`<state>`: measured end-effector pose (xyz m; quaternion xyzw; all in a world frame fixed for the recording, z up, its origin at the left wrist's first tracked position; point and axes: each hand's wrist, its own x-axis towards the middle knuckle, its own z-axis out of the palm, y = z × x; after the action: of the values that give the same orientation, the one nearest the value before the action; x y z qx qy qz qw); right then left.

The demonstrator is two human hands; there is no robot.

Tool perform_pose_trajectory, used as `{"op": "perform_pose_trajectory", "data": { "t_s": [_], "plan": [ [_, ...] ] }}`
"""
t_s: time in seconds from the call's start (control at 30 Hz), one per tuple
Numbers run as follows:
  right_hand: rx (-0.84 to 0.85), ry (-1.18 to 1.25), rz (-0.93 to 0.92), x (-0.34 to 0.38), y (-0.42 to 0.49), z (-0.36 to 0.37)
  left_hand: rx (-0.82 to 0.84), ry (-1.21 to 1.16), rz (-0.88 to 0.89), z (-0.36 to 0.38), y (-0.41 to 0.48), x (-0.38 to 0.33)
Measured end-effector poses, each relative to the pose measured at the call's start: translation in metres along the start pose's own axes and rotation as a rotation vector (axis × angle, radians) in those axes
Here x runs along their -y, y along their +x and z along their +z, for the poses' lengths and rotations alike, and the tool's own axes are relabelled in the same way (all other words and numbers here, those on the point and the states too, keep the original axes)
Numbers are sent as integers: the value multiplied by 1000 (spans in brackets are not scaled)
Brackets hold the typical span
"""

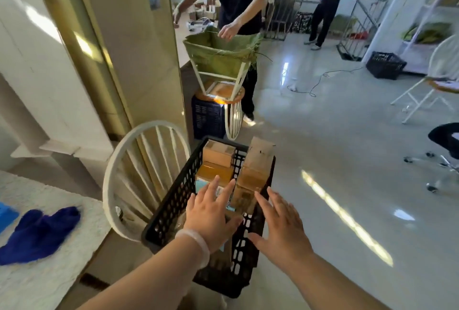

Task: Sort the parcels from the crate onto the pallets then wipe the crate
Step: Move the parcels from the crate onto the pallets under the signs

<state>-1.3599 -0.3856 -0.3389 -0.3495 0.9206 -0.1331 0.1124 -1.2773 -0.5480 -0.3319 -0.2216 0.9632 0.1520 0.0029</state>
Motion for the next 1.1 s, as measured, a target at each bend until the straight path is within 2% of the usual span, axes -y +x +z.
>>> {"op": "perform_pose_trajectory", "data": {
  "t_s": [0.33, 0.53, 0.8, 1.0, 1.1],
  "plan": [
    [41, 112, 244, -24, 59, 4, 196, -67, 49, 17, 78, 2],
    [7, 225, 395, -34, 129, 10, 240, -108, 140, 31, 158, 15],
    [-6, 402, 564, -51, 206, 31, 318, -184, 172, 61, 241, 11],
    [22, 578, 715, -66, 232, 53, 509, -380, 111, 90, 268, 7],
    [47, 729, 772, -66, 235, 65, 533, -461, 87, 98, 269, 11]
  ]
}}
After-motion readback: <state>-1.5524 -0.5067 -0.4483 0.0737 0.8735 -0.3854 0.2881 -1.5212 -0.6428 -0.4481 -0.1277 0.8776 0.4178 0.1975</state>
